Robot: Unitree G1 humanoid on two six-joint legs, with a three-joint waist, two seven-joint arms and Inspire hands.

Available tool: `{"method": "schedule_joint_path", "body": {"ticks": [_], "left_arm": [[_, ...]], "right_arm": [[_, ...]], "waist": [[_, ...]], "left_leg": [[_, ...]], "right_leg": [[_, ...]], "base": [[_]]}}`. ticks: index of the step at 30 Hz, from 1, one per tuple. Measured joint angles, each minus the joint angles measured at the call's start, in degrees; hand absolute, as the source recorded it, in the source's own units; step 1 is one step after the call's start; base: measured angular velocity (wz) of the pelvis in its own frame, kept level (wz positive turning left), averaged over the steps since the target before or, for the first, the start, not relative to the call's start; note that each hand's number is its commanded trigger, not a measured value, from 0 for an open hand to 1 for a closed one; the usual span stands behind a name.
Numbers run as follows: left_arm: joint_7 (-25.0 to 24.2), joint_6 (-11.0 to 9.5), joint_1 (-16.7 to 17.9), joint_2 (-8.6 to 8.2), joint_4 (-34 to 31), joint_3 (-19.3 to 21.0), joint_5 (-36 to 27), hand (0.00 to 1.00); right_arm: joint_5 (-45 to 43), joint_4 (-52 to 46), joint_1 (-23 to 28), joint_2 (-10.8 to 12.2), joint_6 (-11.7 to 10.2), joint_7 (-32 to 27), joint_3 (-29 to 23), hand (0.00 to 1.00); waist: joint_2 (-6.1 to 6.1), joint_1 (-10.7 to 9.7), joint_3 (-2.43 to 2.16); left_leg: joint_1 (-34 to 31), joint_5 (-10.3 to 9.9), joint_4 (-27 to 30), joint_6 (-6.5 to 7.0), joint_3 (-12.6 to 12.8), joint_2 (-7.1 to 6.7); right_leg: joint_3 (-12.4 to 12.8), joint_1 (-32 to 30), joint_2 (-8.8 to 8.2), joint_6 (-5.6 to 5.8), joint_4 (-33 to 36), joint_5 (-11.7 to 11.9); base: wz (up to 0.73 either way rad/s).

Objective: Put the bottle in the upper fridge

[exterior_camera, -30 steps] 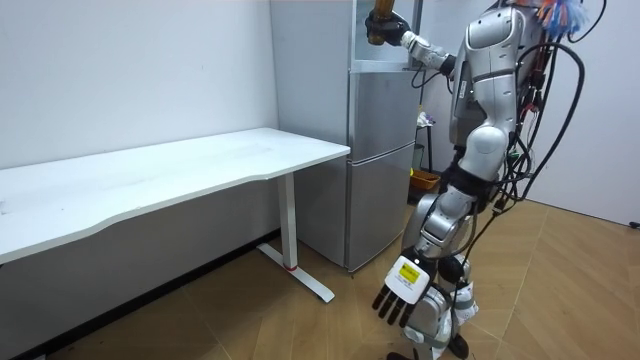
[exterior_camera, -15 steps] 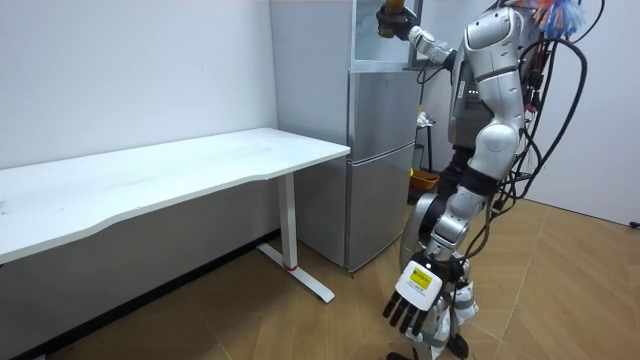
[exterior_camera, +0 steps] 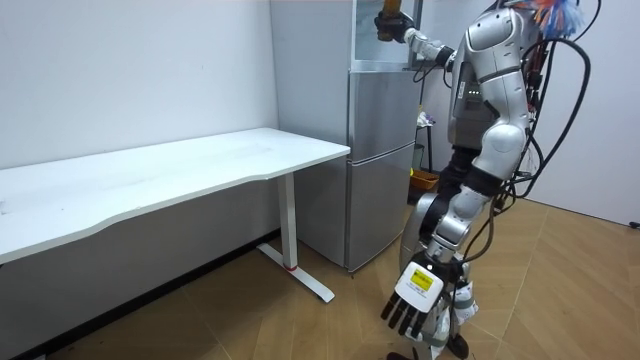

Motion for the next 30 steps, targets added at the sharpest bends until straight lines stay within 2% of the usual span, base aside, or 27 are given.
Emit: {"method": "schedule_joint_path", "body": {"ticks": [3,9,12,14,18,23,27,30], "left_arm": [[0.0,0.2,0.1,0.05,0.0,0.0,0.0,0.00],[0.1,1.0,0.4,0.25,0.0,0.0,0.9,0.00],[0.1,1.5,0.8,0.30,0.0,0.1,2.7,0.00],[0.1,1.9,0.8,0.34,0.1,1.2,3.2,0.00],[0.1,2.4,0.9,1.32,0.2,2.2,3.3,0.00],[-0.1,2.7,1.0,1.40,-0.3,3.1,4.5,0.00],[0.0,3.5,1.5,1.40,-2.0,3.4,4.5,0.00],[0.1,3.5,1.6,1.40,-2.6,3.4,4.2,0.00]], "right_arm": [[0.0,1.1,0.0,-0.1,0.1,-0.1,1.0,1.00],[0.1,1.8,0.0,-0.1,2.0,-0.1,1.1,1.00],[1.5,2.7,-1.0,-0.4,3.6,-0.1,1.1,1.00],[2.9,5.8,-3.4,-1.1,4.9,-0.2,1.2,1.00],[6.4,10.2,-5.2,-2.3,5.1,-0.9,1.6,1.00],[6.8,16.7,-5.6,-2.3,5.6,-1.0,2.1,1.00],[7.3,18.9,-5.6,-2.3,6.8,-1.8,3.7,1.00],[9.0,19.2,-6.1,-2.3,6.8,-2.5,4.9,1.00]], "waist": [[-0.17,0.0,0.01],[-0.35,0.1,-0.02],[-0.56,0.1,-0.14],[-0.78,0.2,-0.26],[-1.37,0.6,-0.69],[-1.77,2.6,-0.79],[-1.75,3.5,-0.77],[-1.69,4.0,-0.73]], "left_leg": [[0.0,0.0,0.1,0.00,0.0,0.01],[-0.6,0.0,0.2,-0.01,0.0,-0.03],[-0.9,0.0,0.2,-0.01,-0.2,-0.10],[-0.9,0.0,0.2,-0.01,-0.3,-0.11],[-1.2,0.0,0.3,-0.03,-1.0,-0.14],[-1.4,0.0,0.4,-0.04,-1.2,-0.10],[-1.6,0.0,0.2,-0.06,-1.1,-0.07],[-2.6,0.0,0.4,-0.10,-1.1,-0.01]], "right_leg": [[-0.2,0.1,0.00,0.00,0.0,0.0],[-0.4,-0.2,-0.05,0.00,0.0,0.0],[-0.4,-0.4,-0.08,0.00,0.0,-0.1],[-0.5,-0.5,-0.09,0.00,0.0,-0.1],[-1.2,-0.5,-0.05,0.00,0.0,-0.2],[-1.2,-0.7,-0.04,-0.01,0.1,-0.1],[-1.2,-0.9,-0.05,-0.01,0.3,-0.1],[-1.2,-1.9,-0.13,-0.01,1.1,-0.1]], "base": [[0.00],[0.01],[0.00],[0.00],[0.08],[0.01],[0.00],[0.00]]}}
